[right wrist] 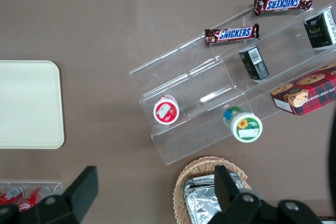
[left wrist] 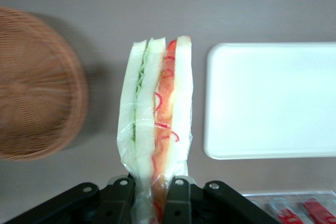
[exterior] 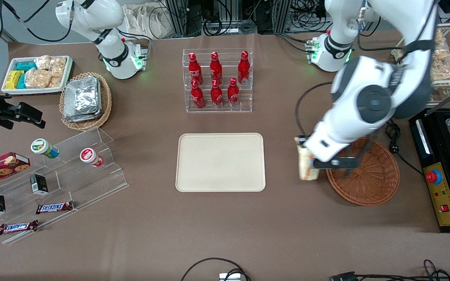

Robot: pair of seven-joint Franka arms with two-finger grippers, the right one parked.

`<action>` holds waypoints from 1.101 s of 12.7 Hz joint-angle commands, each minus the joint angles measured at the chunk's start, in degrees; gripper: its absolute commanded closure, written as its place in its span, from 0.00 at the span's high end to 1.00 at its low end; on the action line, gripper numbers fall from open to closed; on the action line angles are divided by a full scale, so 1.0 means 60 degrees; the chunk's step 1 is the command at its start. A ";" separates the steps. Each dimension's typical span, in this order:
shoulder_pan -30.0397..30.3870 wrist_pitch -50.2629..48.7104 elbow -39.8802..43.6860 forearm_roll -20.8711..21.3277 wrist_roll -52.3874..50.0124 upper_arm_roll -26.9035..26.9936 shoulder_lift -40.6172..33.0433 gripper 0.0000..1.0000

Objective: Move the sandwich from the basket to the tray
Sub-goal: 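Lift the sandwich out of the basket with the left gripper, then carry the sandwich over the cream tray and lower it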

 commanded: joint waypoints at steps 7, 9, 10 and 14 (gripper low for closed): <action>-0.1545 0.2247 0.1077 0.1338 -0.1687 -0.0264 0.3327 0.00; -0.1707 0.2643 0.1048 0.1353 -0.2023 -0.0264 0.3709 0.00; -0.1765 0.2688 0.1033 0.1367 -0.2200 -0.0249 0.3841 0.00; -0.1781 0.2689 0.1004 0.1353 -0.2623 -0.0220 0.4091 0.00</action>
